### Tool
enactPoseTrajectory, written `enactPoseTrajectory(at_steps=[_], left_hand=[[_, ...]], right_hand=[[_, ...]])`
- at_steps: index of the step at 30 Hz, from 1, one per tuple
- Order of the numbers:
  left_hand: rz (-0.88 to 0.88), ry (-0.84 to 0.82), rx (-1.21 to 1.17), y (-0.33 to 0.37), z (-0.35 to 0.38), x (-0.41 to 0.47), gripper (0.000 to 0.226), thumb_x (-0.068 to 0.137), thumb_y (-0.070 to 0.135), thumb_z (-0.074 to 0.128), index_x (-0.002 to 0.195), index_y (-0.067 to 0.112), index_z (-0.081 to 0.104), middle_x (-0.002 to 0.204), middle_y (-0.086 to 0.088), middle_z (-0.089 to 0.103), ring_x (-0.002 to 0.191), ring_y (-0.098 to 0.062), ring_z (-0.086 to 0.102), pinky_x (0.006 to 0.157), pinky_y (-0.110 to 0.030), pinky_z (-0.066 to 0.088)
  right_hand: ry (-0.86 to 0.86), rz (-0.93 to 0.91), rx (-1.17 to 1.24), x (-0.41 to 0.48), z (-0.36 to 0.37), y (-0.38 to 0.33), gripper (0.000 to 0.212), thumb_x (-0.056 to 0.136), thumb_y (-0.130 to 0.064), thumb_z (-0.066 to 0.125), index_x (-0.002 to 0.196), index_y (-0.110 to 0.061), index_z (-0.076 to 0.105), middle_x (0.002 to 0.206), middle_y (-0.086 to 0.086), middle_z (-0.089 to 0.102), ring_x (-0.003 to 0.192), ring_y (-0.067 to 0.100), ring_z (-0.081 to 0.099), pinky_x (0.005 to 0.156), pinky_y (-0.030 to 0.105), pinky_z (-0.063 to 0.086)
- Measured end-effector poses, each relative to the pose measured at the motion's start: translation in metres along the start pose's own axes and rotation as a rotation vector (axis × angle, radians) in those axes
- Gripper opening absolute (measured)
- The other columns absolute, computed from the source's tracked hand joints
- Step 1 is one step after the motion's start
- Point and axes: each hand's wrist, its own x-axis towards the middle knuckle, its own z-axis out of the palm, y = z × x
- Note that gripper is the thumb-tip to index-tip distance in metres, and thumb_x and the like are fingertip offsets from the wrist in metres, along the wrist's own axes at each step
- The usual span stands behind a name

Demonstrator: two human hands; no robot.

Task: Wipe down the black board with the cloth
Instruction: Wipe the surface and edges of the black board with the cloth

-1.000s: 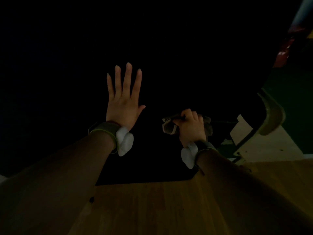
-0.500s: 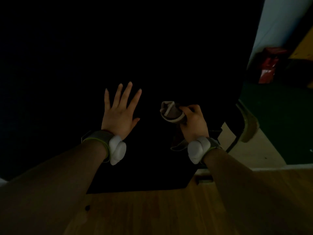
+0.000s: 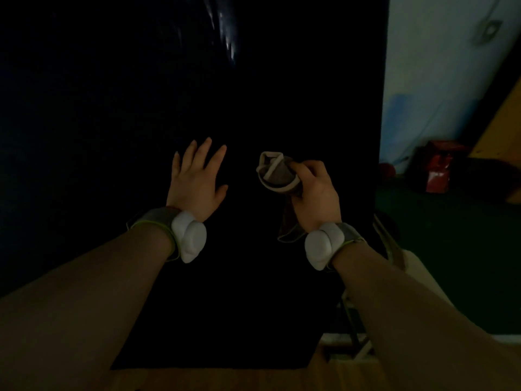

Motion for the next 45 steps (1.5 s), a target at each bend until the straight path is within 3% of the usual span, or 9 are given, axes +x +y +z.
enactPoseTrajectory(at_steps=[5, 14, 22, 27, 36, 45], left_hand=[[-0.048, 0.010, -0.045, 0.007, -0.036, 0.024, 0.077, 0.088, 0.035, 0.059, 0.150, 0.024, 0.014, 0.158, -0.008, 0.003, 0.144, -0.030, 0.003, 0.115, -0.052, 0.004], [-0.032, 0.135, -0.063, 0.016, -0.099, 0.069, 0.079, 0.090, 0.033, 0.057, 0.151, 0.019, 0.010, 0.158, -0.005, 0.010, 0.144, -0.027, 0.006, 0.116, -0.048, 0.004], [0.005, 0.249, -0.036, 0.015, -0.144, 0.114, 0.078, 0.090, 0.031, 0.057, 0.151, 0.015, 0.010, 0.158, -0.006, 0.010, 0.145, -0.026, 0.004, 0.116, -0.047, 0.003], [0.072, 0.320, -0.023, 0.012, -0.169, 0.142, 0.078, 0.089, 0.029, 0.057, 0.150, 0.012, 0.012, 0.158, -0.007, 0.013, 0.145, -0.026, 0.005, 0.116, -0.046, 0.002], [0.140, 0.409, -0.029, 0.006, -0.206, 0.189, 0.078, 0.090, 0.027, 0.057, 0.149, 0.005, 0.011, 0.156, -0.012, 0.015, 0.145, -0.027, 0.009, 0.117, -0.042, 0.005], [0.242, 0.466, -0.094, -0.010, -0.225, 0.229, 0.079, 0.088, 0.025, 0.061, 0.148, 0.004, 0.015, 0.155, -0.015, 0.019, 0.143, -0.028, 0.014, 0.114, -0.034, 0.010]], right_hand=[[0.010, -0.032, 0.032, 0.021, -0.040, -0.025, 0.048, 0.094, -0.009, 0.054, 0.140, -0.009, 0.040, 0.147, 0.016, 0.034, 0.129, 0.040, 0.037, 0.102, 0.050, 0.039], [0.087, -0.076, 0.061, 0.063, -0.083, -0.053, 0.050, 0.094, -0.013, 0.057, 0.140, -0.016, 0.040, 0.142, 0.015, 0.038, 0.121, 0.039, 0.046, 0.095, 0.052, 0.046], [0.278, -0.178, -0.071, 0.105, -0.125, -0.089, 0.054, 0.084, -0.007, 0.062, 0.135, -0.011, 0.047, 0.138, 0.017, 0.035, 0.107, 0.038, 0.052, 0.082, 0.037, 0.048], [0.397, -0.220, -0.121, 0.131, -0.154, -0.112, 0.049, 0.084, -0.002, 0.058, 0.132, -0.013, 0.053, 0.134, 0.018, 0.042, 0.111, 0.038, 0.049, 0.093, 0.050, 0.044], [0.514, -0.246, -0.324, 0.177, -0.189, -0.138, 0.047, 0.089, -0.004, 0.051, 0.131, -0.026, 0.054, 0.140, 0.011, 0.038, 0.123, 0.032, 0.040, 0.103, 0.040, 0.029], [0.577, -0.246, -0.412, 0.216, -0.210, -0.163, 0.045, 0.091, -0.008, 0.052, 0.132, -0.027, 0.052, 0.144, 0.009, 0.034, 0.129, 0.031, 0.035, 0.109, 0.043, 0.026]])
